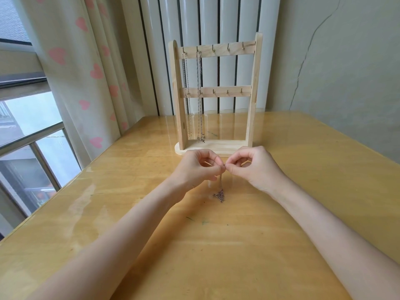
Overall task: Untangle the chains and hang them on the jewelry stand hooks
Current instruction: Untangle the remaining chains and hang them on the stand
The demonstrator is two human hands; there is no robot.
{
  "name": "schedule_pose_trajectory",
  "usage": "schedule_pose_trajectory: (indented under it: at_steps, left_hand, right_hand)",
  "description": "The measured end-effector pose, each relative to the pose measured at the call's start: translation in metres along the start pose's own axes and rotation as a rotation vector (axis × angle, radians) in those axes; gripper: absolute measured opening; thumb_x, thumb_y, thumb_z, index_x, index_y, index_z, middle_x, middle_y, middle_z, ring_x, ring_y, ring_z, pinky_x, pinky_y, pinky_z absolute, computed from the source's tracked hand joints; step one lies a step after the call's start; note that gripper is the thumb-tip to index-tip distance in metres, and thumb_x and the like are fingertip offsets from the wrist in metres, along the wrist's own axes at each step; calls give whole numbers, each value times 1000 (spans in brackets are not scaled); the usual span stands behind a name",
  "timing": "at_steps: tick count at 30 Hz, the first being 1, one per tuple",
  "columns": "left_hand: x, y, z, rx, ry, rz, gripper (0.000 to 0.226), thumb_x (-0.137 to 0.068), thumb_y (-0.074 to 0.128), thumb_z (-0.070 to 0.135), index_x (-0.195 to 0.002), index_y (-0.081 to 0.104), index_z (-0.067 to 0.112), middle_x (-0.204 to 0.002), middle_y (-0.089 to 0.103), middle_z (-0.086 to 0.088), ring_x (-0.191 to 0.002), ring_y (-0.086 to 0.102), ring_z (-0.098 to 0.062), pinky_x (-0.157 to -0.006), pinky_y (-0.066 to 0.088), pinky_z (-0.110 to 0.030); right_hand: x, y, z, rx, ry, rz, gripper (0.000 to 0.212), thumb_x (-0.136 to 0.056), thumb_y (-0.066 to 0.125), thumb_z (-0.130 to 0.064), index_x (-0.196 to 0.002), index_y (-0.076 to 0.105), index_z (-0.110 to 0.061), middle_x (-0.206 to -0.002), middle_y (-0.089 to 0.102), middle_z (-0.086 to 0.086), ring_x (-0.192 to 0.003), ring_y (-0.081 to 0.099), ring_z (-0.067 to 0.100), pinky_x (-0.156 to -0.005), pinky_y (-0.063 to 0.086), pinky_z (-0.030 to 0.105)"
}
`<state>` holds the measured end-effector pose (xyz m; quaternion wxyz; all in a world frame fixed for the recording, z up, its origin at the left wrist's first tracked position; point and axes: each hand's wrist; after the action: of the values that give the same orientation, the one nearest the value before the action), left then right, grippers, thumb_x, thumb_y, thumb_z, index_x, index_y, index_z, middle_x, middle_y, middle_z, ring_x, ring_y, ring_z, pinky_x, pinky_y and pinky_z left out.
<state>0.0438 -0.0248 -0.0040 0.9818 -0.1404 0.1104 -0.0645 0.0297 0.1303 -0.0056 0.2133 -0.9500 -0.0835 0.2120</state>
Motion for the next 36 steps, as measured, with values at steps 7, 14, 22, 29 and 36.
schedule_pose_trajectory:
  at_steps: [7, 14, 22, 29, 36]
  left_hand:
    - [0, -1, 2, 59, 37, 23, 15, -81, 63, 0, -71, 62, 11, -72, 62, -1, -65, 59, -2, -60, 50, -14]
    - [-4, -5, 1, 46, 68, 46, 18, -77, 66, -4, -76, 54, 10, -68, 62, 0, -60, 57, -5, -57, 50, -15]
    - [-3, -1, -1, -291, 275, 43, 30, -75, 66, -3, -76, 45, 18, -70, 62, 2, -64, 56, -2, -62, 49, -25]
    - [-3, 2, 1, -216, 239, 17, 28, -75, 63, -5, -78, 44, 16, -70, 62, -1, -60, 54, 0, -57, 45, -14]
    - [0, -3, 3, 261, -103, -118, 21, -82, 59, 0, -81, 49, 18, -74, 57, -2, -71, 52, -10, -64, 50, -20]
  right_hand:
    - [3, -2, 0, -166, 133, -36, 4, -80, 67, -11, -78, 70, -8, -71, 62, -4, -51, 49, -8, -61, 39, 9]
    - [3, -1, -1, -190, 127, -15, 4, -75, 73, -11, -72, 71, -13, -69, 64, -3, -51, 51, -7, -56, 40, 8]
    - [2, 1, 1, -78, 95, 7, 3, -75, 72, -9, -72, 70, -10, -70, 61, 4, -59, 50, 4, -57, 41, 12]
    - [1, 4, 2, 174, -36, 61, 10, -67, 68, -8, -63, 60, -11, -61, 51, -9, -50, 45, 4, -53, 37, 13]
    - [0, 2, 4, 87, -127, 58, 16, -67, 66, -8, -59, 54, -15, -69, 53, -7, -62, 48, 8, -60, 41, 18]
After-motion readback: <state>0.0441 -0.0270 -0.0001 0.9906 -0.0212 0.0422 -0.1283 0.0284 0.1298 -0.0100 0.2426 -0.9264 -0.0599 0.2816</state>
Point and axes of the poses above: each hand's wrist, its own x-axis away from the middle knuckle, its own y-axis out of the palm, z = x × y
